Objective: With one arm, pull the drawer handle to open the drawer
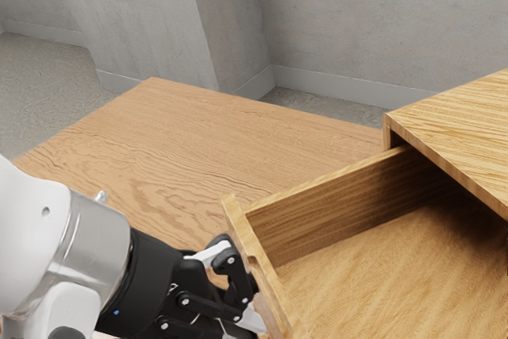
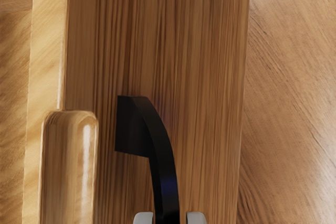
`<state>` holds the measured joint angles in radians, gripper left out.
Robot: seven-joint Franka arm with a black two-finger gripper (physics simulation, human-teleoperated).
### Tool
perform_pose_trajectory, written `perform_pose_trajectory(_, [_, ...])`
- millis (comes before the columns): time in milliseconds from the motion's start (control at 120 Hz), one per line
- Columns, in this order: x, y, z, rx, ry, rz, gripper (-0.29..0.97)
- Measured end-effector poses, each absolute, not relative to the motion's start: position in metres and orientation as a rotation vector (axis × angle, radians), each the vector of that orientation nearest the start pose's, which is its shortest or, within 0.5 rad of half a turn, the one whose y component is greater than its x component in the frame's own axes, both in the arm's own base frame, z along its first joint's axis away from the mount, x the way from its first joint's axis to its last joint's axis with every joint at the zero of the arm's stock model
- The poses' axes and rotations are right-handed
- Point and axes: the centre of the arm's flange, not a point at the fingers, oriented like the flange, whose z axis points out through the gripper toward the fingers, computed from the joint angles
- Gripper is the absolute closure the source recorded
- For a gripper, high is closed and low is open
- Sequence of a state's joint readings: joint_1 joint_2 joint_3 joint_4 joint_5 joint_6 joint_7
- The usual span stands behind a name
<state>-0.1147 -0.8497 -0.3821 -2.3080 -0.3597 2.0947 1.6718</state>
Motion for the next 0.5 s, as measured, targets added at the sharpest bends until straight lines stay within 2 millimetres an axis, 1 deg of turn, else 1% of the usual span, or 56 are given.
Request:
perform_pose_trajectory(92, [0.265, -0.229, 0.669, -1.426, 2.348, -0.741, 0.71])
perform_pose_trajectory(150, [0.258, -0.223, 0.677, -1.429, 2.338, -0.752, 0.68])
perform_pose_trajectory(208, [0.249, -0.214, 0.69, -1.435, 2.328, -0.766, 0.63])
perform_pose_trajectory(242, [0.243, -0.211, 0.702, -1.43, 2.324, -0.78, 0.57])
perform_pose_trajectory(275, [0.236, -0.207, 0.72, -1.422, 2.318, -0.799, 0.5])
perform_pose_trajectory(317, [0.235, -0.194, 0.745, -1.439, 2.306, -0.815, 0.41])
perform_pose_trajectory(342, [0.241, -0.181, 0.759, -1.466, 2.297, -0.811, 0.37])
perform_pose_trajectory(358, [0.249, -0.172, 0.767, -1.492, 2.293, -0.793, 0.34])
perform_pose_trajectory(375, [0.258, -0.163, 0.773, -1.522, 2.289, -0.766, 0.31])
perform_pose_trajectory(400, [0.271, -0.151, 0.775, -1.572, 2.285, -0.713, 0.28])
perform_pose_trajectory(450, [0.303, -0.121, 0.765, -1.707, 2.265, -0.569, 0.22])
perform_pose_trajectory(500, [0.332, -0.086, 0.753, -1.858, 2.218, -0.432, 0.17])
